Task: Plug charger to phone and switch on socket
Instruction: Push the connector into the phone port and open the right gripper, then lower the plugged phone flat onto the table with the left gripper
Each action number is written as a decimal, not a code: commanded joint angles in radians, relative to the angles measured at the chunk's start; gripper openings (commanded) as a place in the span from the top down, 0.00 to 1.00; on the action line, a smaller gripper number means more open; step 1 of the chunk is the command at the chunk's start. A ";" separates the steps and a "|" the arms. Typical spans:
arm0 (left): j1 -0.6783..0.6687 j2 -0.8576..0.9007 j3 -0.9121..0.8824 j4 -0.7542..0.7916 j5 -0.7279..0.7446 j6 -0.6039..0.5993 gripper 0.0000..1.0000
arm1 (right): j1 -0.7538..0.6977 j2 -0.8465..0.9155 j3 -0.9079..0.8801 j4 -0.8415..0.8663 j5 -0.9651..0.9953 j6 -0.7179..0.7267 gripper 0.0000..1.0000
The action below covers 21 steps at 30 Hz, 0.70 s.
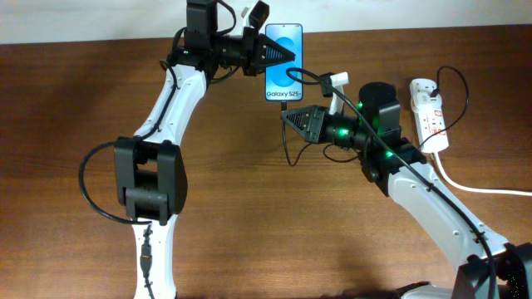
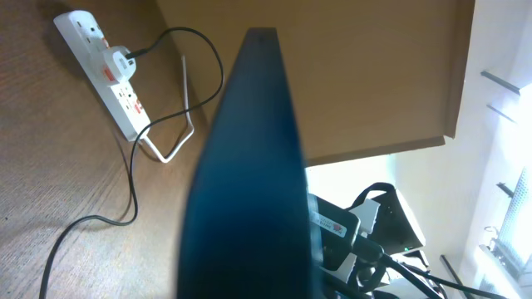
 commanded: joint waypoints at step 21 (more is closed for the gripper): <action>0.022 -0.003 -0.042 -0.010 0.009 0.183 1.00 | -0.063 -0.019 0.029 -0.056 0.058 -0.025 0.44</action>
